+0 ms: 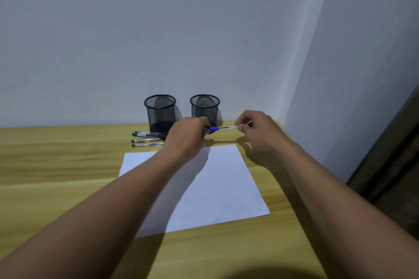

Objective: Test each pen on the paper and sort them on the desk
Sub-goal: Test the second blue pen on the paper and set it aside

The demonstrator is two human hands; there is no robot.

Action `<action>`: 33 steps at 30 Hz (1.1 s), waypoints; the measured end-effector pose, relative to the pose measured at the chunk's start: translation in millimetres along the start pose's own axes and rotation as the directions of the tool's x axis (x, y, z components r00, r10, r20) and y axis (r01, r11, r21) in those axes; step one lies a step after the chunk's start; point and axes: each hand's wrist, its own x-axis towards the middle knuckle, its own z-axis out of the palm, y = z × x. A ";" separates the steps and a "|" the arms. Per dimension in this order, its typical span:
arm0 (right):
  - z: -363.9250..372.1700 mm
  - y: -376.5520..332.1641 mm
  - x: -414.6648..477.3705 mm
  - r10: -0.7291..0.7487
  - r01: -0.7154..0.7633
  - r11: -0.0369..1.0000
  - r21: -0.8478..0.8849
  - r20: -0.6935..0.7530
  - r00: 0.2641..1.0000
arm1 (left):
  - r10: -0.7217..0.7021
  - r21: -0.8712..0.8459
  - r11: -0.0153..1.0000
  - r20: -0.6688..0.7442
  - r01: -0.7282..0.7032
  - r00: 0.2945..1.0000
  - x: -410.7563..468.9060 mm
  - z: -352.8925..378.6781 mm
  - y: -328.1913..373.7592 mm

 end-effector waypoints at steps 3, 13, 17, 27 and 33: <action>-4.6 -23.1 -19.2 0.136 -0.162 0.783 0.600 0.089 0.987 | -0.104 -0.328 0.940 -0.025 0.090 0.994 -12.8 -23.4 -4.6; 50.9 -93.7 -64.5 0.096 -0.257 0.396 0.882 0.238 0.966 | -0.214 -0.664 0.715 0.089 0.218 0.973 -63.4 -91.9 -29.2; 74.4 -113.8 -73.5 0.041 -0.209 0.404 0.891 0.211 0.977 | -0.305 -0.667 0.689 0.085 0.282 0.948 -79.0 -108.7 -54.0; 108.9 -152.3 -62.4 0.019 -0.152 0.387 0.910 0.157 0.987 | -0.355 -0.738 0.589 0.129 0.329 0.926 -99.7 -131.3 -97.3; 118.1 -156.0 -53.0 0.014 -0.137 0.420 0.897 0.144 0.989 | -0.433 -0.735 0.538 0.177 0.411 0.884 -113.3 -135.1 -127.0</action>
